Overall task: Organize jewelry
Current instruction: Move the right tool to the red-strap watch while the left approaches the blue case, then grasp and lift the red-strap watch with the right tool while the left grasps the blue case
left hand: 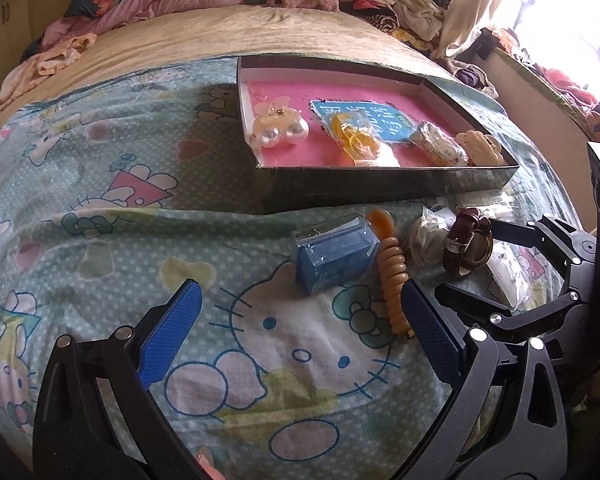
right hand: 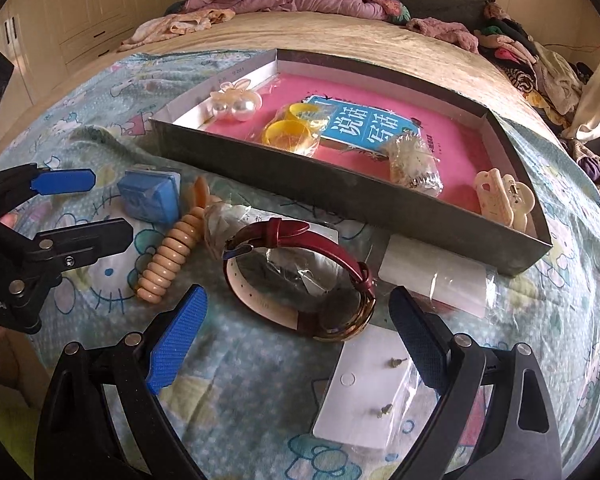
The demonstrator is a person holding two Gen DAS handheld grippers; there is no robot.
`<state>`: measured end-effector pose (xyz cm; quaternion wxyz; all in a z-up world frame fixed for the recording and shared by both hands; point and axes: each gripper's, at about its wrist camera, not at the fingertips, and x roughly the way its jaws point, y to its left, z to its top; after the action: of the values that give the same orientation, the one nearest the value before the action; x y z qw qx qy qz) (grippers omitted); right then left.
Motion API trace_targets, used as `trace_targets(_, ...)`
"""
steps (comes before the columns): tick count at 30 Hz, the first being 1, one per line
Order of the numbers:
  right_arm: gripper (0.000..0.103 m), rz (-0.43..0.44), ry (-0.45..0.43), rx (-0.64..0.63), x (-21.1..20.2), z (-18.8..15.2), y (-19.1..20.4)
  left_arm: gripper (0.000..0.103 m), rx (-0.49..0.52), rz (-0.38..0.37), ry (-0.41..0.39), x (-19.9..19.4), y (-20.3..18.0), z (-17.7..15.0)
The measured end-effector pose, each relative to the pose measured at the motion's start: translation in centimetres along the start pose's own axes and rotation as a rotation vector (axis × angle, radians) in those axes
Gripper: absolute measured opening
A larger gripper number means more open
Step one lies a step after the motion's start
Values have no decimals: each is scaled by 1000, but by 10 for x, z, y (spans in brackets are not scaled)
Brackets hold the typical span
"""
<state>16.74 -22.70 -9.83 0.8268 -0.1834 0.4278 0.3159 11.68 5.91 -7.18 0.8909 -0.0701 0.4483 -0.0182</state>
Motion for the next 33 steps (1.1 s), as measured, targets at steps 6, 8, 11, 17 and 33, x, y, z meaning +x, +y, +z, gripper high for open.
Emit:
trace_targets(6,78,17,11,-18,8,2,1,88,-19,1,-2,6,1,4)
trace_targets(8,69,14,2,-17,8,1,1,84,-26,-5,0,8,0,5)
trace_targets(11,66,31,-11,2,6,-1,-3,80,-31,-12,1,11,-2,7)
trace_targets(17,64,71,-31,39,-3,-5,-10,64,-35,-19,-6,17,-7,10)
trace_targets(33,63,158,-122,109,-37,-6,-21,39,-11,-25,-46,-2,-11,11)
